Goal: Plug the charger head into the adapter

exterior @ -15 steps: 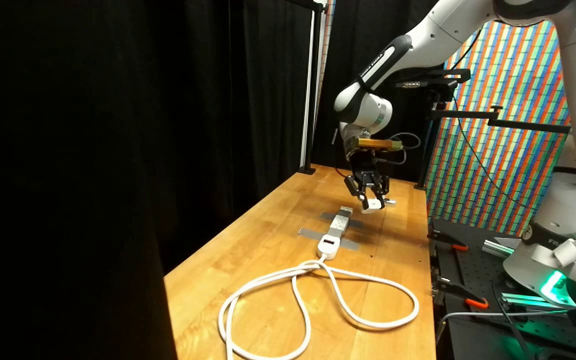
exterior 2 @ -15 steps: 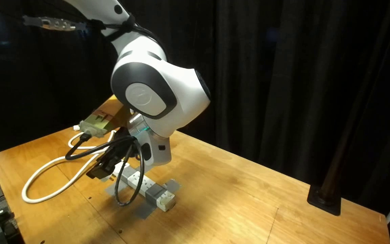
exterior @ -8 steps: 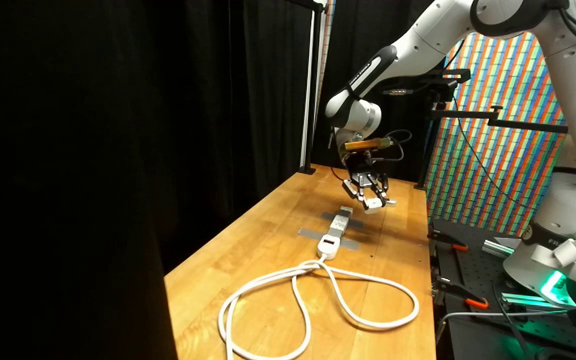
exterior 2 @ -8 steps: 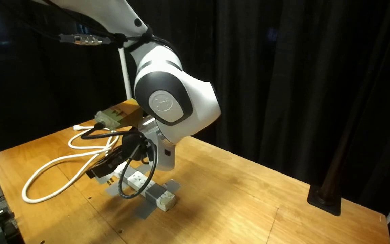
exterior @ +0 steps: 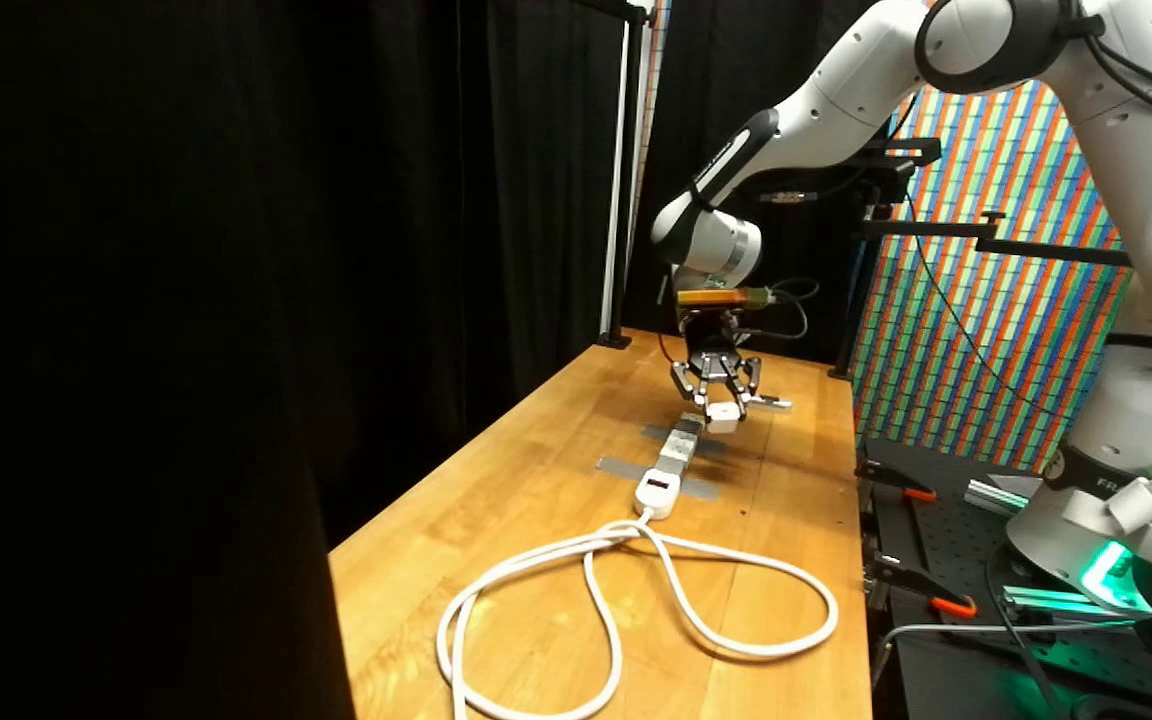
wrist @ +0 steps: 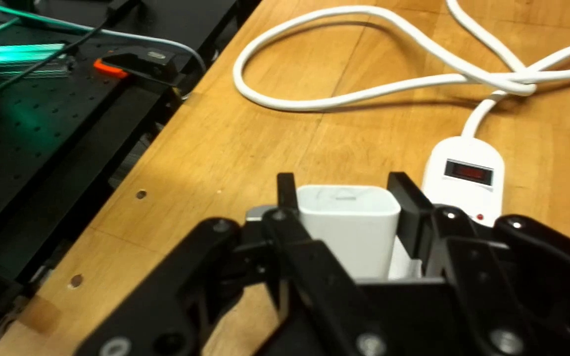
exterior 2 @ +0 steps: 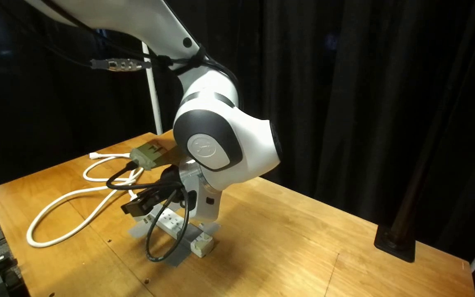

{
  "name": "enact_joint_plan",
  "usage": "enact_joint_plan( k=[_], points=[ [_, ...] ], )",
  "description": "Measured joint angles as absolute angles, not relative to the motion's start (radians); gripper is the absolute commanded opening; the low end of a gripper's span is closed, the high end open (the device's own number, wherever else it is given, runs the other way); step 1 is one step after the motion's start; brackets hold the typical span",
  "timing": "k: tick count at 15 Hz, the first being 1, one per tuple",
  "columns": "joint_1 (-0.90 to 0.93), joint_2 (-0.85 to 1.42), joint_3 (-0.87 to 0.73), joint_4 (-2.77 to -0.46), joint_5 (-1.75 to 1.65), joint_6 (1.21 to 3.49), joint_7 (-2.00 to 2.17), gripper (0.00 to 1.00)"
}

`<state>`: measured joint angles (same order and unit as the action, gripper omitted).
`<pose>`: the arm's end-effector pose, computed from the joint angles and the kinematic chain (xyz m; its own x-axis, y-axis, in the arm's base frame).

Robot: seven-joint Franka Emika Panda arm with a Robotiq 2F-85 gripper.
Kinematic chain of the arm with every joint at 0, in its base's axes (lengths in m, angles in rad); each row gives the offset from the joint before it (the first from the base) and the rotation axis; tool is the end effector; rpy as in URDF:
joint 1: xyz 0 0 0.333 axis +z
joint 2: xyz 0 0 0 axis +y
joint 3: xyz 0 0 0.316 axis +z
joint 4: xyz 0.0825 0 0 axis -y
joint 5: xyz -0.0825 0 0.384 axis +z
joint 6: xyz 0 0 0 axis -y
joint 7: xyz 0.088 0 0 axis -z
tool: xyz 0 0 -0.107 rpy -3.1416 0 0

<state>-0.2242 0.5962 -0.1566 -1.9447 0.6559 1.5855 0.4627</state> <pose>0.4985 -0.1320 0.1547 0.1247 -0.5129 -0.8493 -0.9052 -0.4094 0.1143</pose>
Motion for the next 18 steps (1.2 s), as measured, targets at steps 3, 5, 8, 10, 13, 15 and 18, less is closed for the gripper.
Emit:
enact_joint_plan(
  k=[3, 5, 8, 10, 13, 15, 18],
  points=[
    [-0.241, 0.606, -0.157, -1.948, 0.77, 1.623, 0.405, 0.23],
    [-0.246, 0.611, -0.158, -1.949, 0.81, 1.635, 0.388, 0.23],
    [-0.245, 0.617, -0.159, -1.949, 0.825, 1.635, 0.388, 0.23],
    [-0.243, 0.622, -0.159, -1.949, 0.827, 1.634, 0.388, 0.23],
    [-0.242, 0.631, -0.159, -1.949, 0.832, 1.632, 0.387, 0.23],
    [-0.242, 0.637, -0.159, -1.949, 0.84, 1.632, 0.385, 0.23],
    [-0.242, 0.647, -0.159, -1.947, 0.851, 1.636, 0.377, 0.23]
  ],
)
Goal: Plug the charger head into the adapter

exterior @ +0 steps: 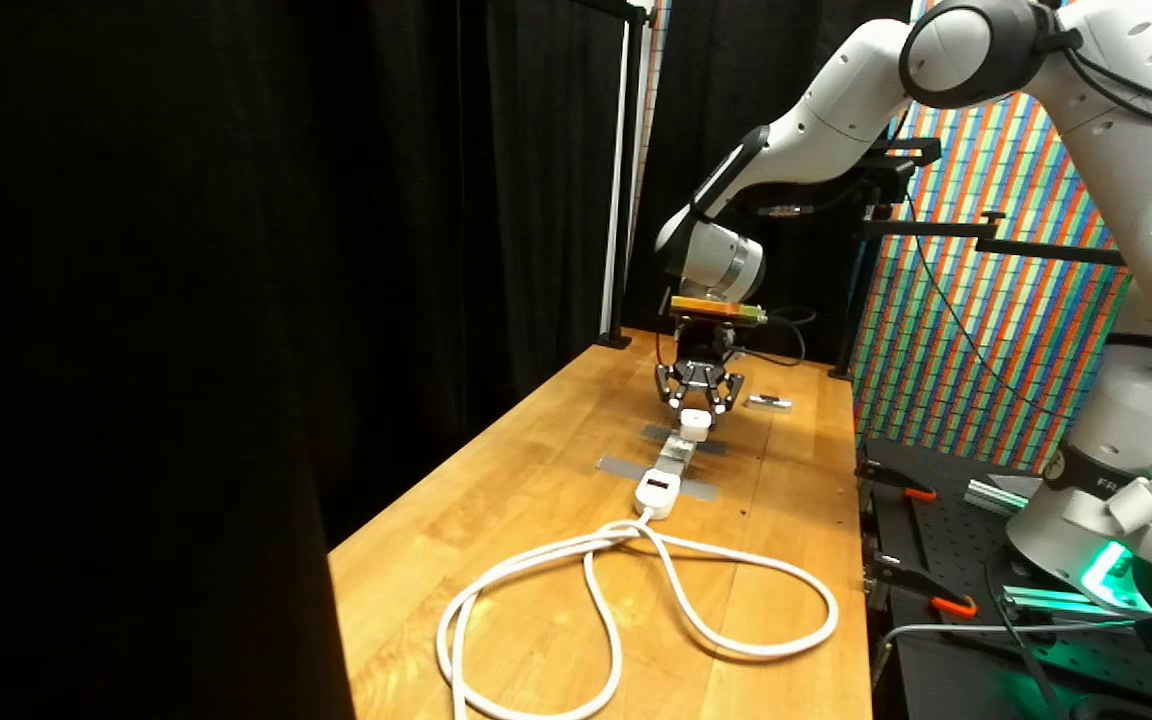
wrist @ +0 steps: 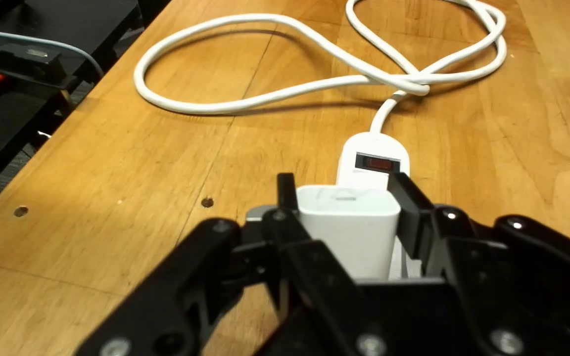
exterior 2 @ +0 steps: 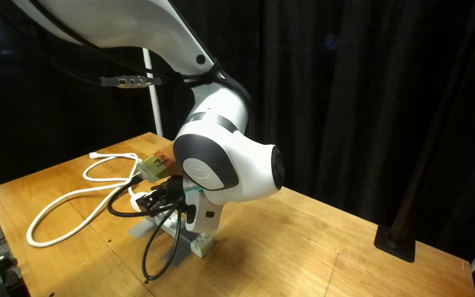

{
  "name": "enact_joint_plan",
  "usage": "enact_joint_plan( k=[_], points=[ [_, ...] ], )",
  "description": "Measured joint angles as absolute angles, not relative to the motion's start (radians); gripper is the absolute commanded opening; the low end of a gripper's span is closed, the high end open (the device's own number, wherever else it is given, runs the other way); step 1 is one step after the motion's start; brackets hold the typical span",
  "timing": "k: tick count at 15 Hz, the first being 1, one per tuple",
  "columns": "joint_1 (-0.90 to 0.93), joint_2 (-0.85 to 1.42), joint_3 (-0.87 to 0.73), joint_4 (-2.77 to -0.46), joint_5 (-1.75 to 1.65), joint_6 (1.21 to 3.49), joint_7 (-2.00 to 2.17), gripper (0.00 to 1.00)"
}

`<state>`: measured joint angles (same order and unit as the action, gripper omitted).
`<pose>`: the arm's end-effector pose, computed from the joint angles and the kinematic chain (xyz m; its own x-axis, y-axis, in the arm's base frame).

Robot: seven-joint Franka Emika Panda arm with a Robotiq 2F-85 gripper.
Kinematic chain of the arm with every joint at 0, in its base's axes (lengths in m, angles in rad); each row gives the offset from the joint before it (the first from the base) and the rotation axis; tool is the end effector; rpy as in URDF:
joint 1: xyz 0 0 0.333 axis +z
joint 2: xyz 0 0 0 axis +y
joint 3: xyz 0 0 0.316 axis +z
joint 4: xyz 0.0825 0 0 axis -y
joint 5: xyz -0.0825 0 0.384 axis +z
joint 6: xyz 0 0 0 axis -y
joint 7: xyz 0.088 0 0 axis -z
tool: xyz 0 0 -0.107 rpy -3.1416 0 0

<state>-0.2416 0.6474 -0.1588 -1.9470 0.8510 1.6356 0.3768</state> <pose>0.5058 -0.1343 0.1315 0.1321 -0.4516 -0.8824 -0.9630 -0.2695 -0.0062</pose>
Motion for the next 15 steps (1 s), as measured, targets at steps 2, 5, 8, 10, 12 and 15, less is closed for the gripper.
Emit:
enact_joint_plan(
  k=[2, 5, 8, 10, 12, 15],
  points=[
    [-0.242, 0.652, -0.16, -1.947, 0.854, 1.637, 0.373, 0.23],
    [-0.243, 0.653, -0.163, -1.947, 0.86, 1.639, 0.369, 0.23],
    [-0.245, 0.654, -0.165, -1.947, 0.877, 1.646, 0.363, 0.23],
    [-0.246, 0.656, -0.165, -1.946, 0.888, 1.653, 0.359, 0.23],
    [-0.246, 0.661, -0.165, -1.943, 0.895, 1.657, 0.356, 0.23],
    [-0.246, 0.673, -0.165, -1.936, 0.896, 1.658, 0.355, 0.23]
  ],
)
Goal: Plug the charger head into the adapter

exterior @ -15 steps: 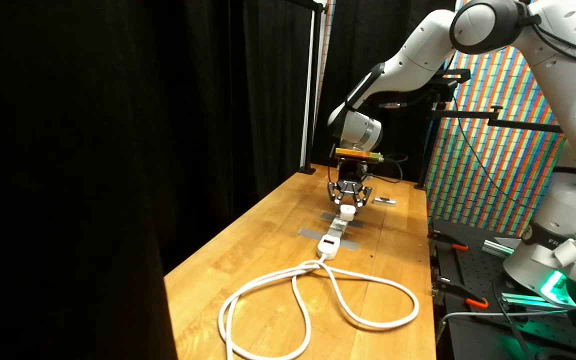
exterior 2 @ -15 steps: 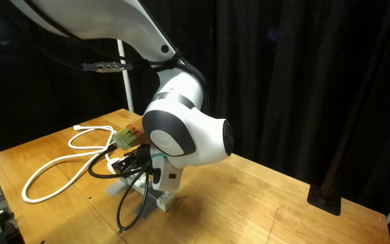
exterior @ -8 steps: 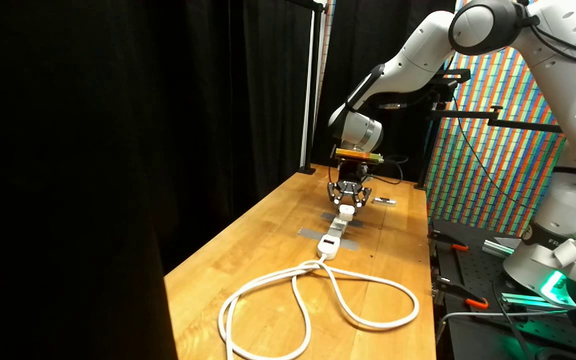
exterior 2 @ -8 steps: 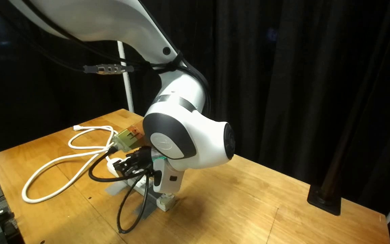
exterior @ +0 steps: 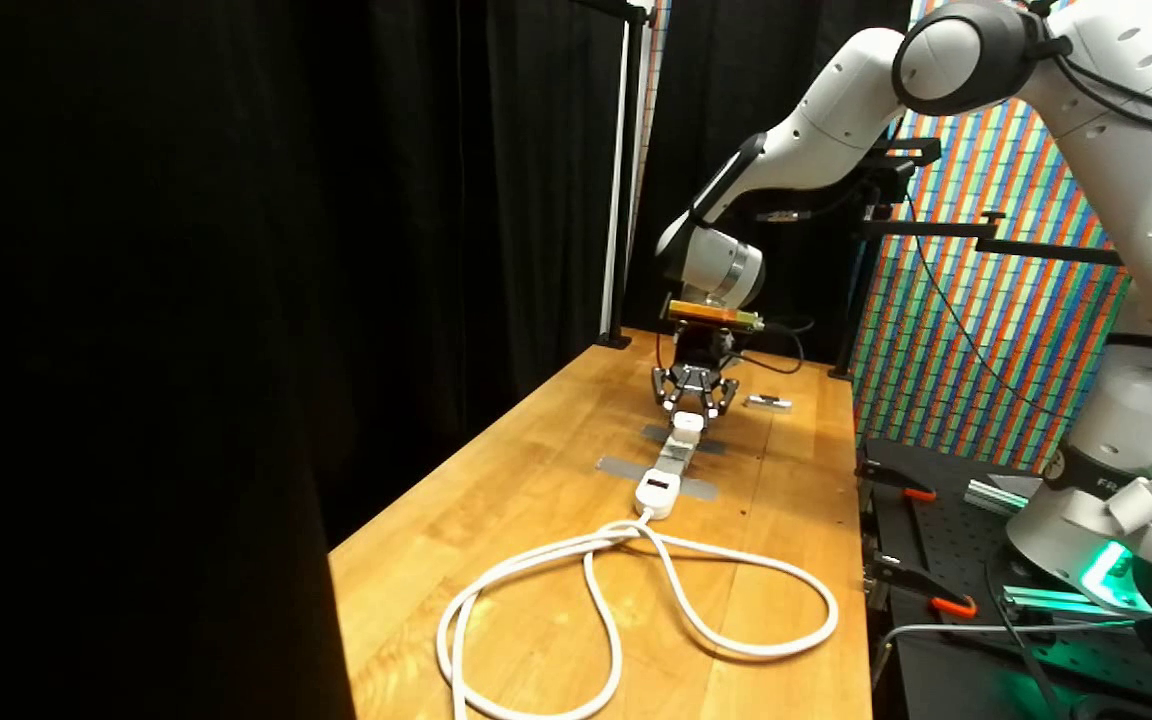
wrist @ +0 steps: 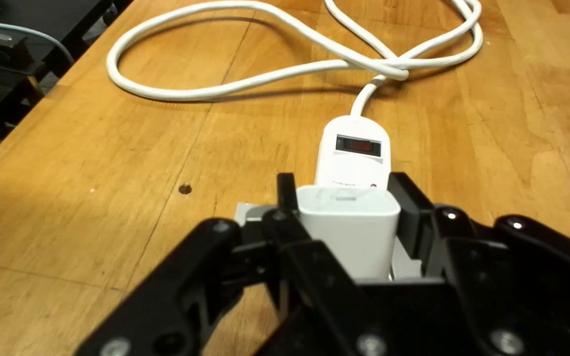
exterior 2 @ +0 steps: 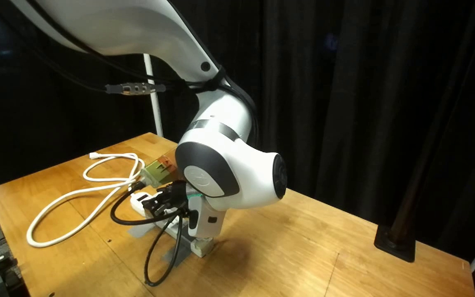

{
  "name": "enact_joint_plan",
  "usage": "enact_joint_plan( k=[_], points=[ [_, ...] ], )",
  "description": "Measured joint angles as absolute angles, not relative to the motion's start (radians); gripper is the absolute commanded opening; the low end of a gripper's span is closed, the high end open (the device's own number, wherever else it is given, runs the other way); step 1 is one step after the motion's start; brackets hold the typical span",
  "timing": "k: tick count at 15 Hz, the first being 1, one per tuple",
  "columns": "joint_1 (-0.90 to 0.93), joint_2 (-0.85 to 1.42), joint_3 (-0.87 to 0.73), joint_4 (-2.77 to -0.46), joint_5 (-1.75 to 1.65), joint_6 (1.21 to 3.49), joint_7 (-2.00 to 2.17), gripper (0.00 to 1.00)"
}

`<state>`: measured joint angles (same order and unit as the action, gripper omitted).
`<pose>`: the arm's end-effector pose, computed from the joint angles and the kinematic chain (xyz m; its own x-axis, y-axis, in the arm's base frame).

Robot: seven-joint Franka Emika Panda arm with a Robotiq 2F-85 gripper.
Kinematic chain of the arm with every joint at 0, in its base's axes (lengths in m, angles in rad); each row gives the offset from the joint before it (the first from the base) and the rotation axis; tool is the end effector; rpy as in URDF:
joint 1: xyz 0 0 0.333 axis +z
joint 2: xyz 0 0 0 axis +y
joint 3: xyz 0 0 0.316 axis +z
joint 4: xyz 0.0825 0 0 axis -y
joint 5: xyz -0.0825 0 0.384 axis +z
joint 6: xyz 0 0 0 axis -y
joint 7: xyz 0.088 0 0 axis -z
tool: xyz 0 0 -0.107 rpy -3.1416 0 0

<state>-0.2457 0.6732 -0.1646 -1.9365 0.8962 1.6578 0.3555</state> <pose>0.5087 -0.1400 0.1212 0.1326 -0.4530 -0.8816 -0.9734 -0.2273 -0.0296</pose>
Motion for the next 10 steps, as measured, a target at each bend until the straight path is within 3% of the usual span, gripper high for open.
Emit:
enact_joint_plan(
  k=[10],
  points=[
    [-0.247, 0.716, -0.165, -1.889, 0.898, 1.667, 0.349, 0.23]
  ],
)
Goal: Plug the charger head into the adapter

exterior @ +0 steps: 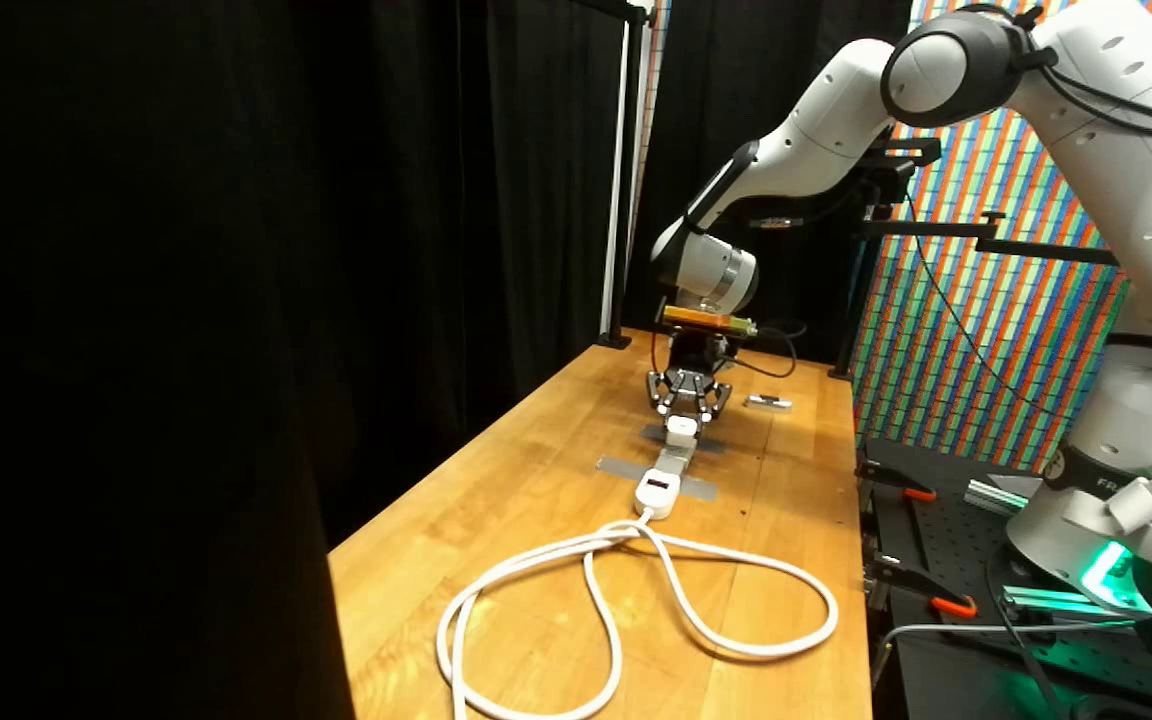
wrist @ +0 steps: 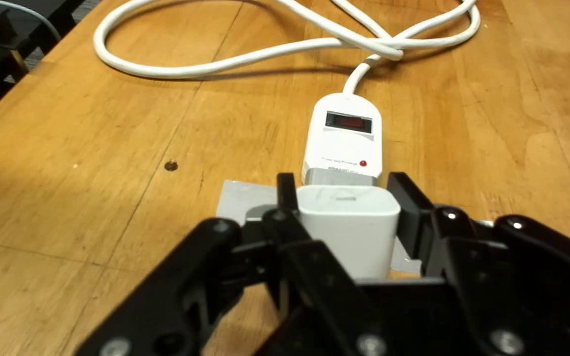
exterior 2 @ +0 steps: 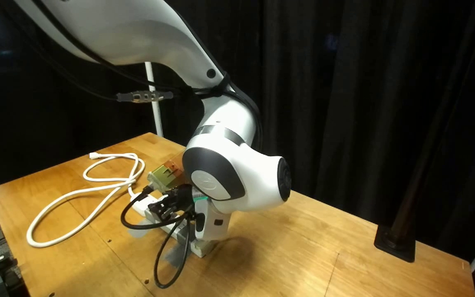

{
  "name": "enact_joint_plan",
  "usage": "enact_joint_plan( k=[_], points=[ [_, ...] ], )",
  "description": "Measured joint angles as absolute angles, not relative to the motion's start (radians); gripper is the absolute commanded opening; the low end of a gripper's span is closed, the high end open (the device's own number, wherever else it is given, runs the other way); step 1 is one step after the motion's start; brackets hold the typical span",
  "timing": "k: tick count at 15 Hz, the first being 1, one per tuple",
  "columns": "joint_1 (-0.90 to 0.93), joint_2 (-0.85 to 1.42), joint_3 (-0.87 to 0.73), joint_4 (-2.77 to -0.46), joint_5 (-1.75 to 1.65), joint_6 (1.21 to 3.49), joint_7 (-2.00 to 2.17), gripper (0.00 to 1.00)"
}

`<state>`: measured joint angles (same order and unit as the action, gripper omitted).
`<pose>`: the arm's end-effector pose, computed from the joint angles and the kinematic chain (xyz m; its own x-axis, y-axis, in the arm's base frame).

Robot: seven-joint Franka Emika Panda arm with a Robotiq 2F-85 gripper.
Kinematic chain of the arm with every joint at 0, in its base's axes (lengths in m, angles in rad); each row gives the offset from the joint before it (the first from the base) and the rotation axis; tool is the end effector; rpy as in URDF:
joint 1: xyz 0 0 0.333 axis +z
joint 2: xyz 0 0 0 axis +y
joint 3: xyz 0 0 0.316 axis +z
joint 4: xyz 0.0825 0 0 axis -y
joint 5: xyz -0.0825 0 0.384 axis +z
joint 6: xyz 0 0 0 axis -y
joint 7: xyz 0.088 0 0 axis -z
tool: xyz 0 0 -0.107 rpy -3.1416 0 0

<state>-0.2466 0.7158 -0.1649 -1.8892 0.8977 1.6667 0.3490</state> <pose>0.5185 -0.1451 0.1107 0.1442 -0.4639 -0.8741 -0.9724 -0.2304 -0.0381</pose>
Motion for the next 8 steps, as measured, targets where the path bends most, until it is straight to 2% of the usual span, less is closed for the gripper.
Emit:
enact_joint_plan(
  k=[8],
  points=[
    [-0.254, 0.72, -0.167, -1.879, 0.898, 1.666, 0.349, 0.23]
  ],
)
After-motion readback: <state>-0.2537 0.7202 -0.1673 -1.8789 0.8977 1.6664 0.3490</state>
